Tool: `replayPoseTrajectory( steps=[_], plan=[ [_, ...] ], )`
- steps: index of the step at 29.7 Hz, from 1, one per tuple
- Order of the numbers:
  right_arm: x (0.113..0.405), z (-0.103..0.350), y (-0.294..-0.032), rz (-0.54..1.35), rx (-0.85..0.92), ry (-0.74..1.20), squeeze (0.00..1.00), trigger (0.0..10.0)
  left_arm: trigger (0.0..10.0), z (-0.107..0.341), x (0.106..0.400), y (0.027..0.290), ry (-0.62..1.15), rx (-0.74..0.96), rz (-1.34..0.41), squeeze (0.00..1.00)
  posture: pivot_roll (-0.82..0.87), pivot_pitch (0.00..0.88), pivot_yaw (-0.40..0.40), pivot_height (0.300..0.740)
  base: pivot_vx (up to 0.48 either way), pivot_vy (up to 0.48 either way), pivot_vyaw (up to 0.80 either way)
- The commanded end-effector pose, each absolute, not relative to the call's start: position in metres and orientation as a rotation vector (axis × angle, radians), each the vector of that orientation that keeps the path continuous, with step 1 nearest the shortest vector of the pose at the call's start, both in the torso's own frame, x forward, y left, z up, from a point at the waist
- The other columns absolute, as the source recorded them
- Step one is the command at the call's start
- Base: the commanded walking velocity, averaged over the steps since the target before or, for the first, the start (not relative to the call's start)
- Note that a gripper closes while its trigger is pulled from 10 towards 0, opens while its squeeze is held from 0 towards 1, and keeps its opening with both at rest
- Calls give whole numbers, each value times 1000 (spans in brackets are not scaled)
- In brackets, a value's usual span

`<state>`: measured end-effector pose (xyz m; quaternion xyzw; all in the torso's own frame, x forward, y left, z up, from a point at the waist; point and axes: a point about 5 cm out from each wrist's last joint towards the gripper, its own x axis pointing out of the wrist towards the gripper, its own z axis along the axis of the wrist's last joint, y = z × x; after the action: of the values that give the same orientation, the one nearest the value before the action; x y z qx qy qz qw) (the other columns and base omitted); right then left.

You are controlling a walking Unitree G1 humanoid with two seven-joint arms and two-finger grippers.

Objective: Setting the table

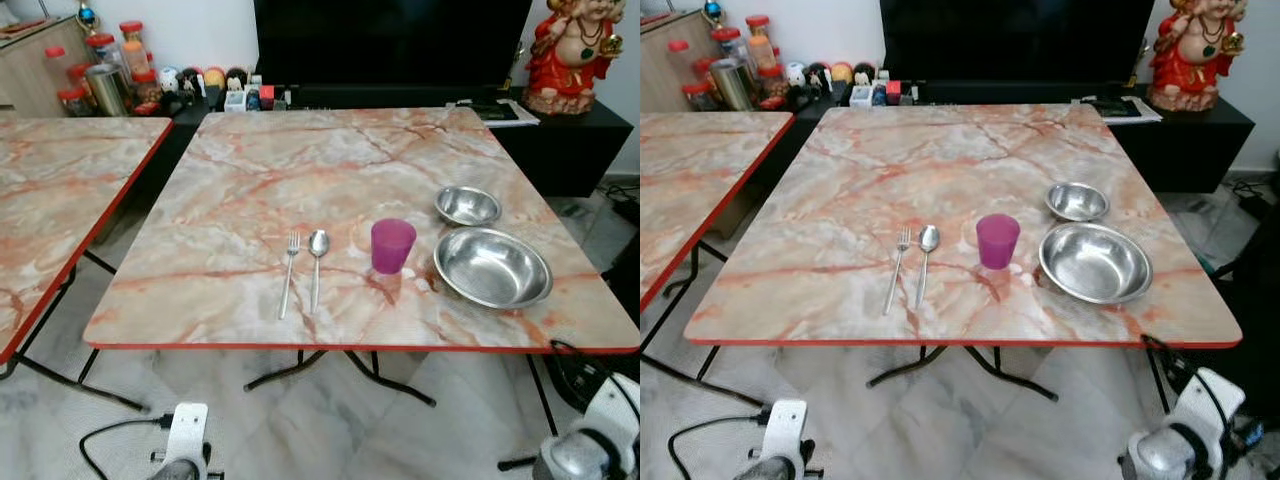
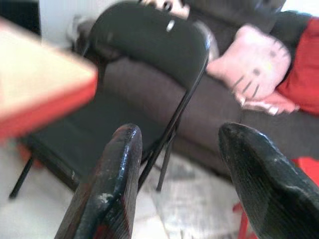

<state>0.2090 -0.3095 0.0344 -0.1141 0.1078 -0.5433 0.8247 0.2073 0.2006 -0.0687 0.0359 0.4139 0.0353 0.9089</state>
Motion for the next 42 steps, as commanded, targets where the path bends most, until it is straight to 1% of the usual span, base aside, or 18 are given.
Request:
replayPoseTrajectory(
  steps=[1,2,3,4,7,9,10,11,13,16,25,26,27,33,36,37,38,42],
  plan=[
    [214,50,-311,-1171,-239,177,0,10000,10000,-70,204,200,854,73,68,0,-87,0,21,740,0,0,0],
    [214,50,-311,-1171,-239,177,0,10000,10000,-70,204,200,854,73,68,0,-87,0,21,740,0,0,0],
    [226,69,-311,-1152,-216,117,0,10000,10000,-71,203,199,856,74,65,0,-90,0,23,740,0,0,0],
    [229,74,-311,-1146,-209,104,0,10000,10000,-71,203,199,857,75,63,0,-90,0,23,740,0,0,0],
    [228,78,-310,-1144,-206,107,0,10000,10000,-71,203,199,857,75,62,0,-90,0,23,740,0,0,0],
    [258,106,-311,-1072,-157,26,0,10000,10000,-71,203,199,859,73,63,0,-96,0,32,740,0,0,0],
    [289,138,-312,-968,-96,-47,0,10000,10000,-71,203,199,859,74,65,0,-98,0,34,740,0,0,0],
    [289,138,-312,-968,-96,-47,0,10000,10000,-71,203,199,859,74,65,0,-98,0,34,740,0,0,0],
    [310,156,-312,-876,-52,-59,0,10000,10000,-71,203,200,861,75,70,0,-98,0,34,740,0,0,0],
    [320,158,-312,-831,27,-23,0,10000,10000,-71,202,201,861,74,75,0,-96,0,34,740,0,0,0],
    [333,152,-314,-778,157,90,0,10000,10000,-71,201,204,864,74,83,0,-79,0,42,740,0,0,0],
    [334,151,-314,-758,152,92,239,10000,10000,-71,201,205,865,75,83,0,-80,0,43,740,0,0,0],
    [336,150,-313,-729,151,104,1000,10000,10000,-71,201,205,866,77,82,0,-79,4,45,740,0,0,0],
    [343,137,-304,-673,214,190,1000,10000,10000,-72,201,204,873,85,72,0,-76,11,46,740,0,0,0],
    [345,126,-292,-660,268,228,992,10000,10000,-72,200,202,876,77,70,0,-66,6,42,740,0,0,0],
    [346,124,-289,-655,280,230,271,10000,10000,-73,200,202,877,76,69,0,-59,4,41,740,0,0,0],
    [348,120,-282,-641,298,241,0,10000,10000,-73,200,201,876,78,64,0,-50,1,42,740,0,0,0],
    [352,113,-271,-598,326,275,0,10000,10000,-73,199,200,874,81,62,0,-38,0,36,740,0,0,0]
  ],
)
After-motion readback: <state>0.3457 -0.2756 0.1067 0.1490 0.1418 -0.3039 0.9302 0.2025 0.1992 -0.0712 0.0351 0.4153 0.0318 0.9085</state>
